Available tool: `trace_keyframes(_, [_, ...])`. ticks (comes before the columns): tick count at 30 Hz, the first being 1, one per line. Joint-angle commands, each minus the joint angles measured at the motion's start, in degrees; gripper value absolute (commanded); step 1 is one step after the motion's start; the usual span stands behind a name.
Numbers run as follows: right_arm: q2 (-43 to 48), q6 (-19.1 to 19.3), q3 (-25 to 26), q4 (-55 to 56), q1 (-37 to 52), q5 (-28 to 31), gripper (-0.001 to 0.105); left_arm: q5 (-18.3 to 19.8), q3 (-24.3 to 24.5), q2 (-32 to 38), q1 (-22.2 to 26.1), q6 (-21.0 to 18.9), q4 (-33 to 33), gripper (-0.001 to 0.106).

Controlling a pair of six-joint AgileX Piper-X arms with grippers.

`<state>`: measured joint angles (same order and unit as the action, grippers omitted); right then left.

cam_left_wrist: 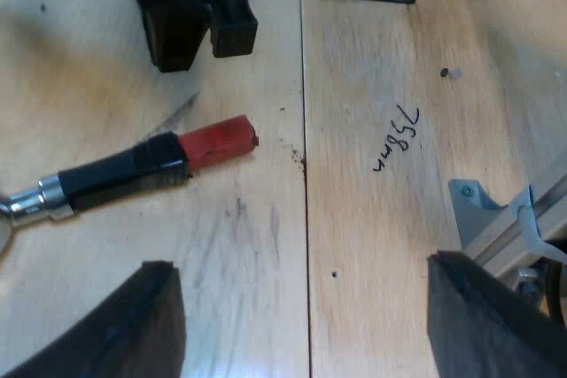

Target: Put the handle in the coffee machine

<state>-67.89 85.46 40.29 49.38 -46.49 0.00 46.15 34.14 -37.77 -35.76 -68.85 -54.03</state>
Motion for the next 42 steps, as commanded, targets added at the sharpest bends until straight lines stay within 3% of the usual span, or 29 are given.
trace_keyframes(1, [-1.3,-0.9,0.0,-0.6,-0.2,0.0,0.0,-1.1,0.0,-0.4,-0.2,-1.8,0.3,0.061])
trace_keyframes(15, [-7.7,-0.9,0.0,-6.0,-0.6,0.0,0.0,-1.7,0.0,-0.3,-0.2,-1.8,0.3,0.061])
trace_keyframes(29, [-10.8,-1.2,0.0,-9.0,-8.1,0.0,0.0,-1.7,0.0,-0.3,-0.2,-1.8,0.3,0.061])
trace_keyframes(31, [-10.8,-3.0,0.0,-9.5,-9.5,0.0,0.0,-1.7,0.0,-0.3,-0.2,-1.8,0.1,0.061])
trace_keyframes(32, [-10.8,-6.4,0.0,-11.1,-11.7,0.0,0.0,-1.9,0.0,-0.3,-0.2,-2.0,-1.7,0.061])
trace_keyframes(40, [-10.8,-13.0,0.0,-15.2,-17.3,-0.8,0.0,-3.4,0.0,-0.3,0.7,-3.3,-3.2,0.061])
trace_keyframes(42, [-11.0,-14.0,0.0,-16.2,-18.7,-0.9,0.0,-3.4,0.0,-0.3,3.0,-3.3,-4.9,0.061])
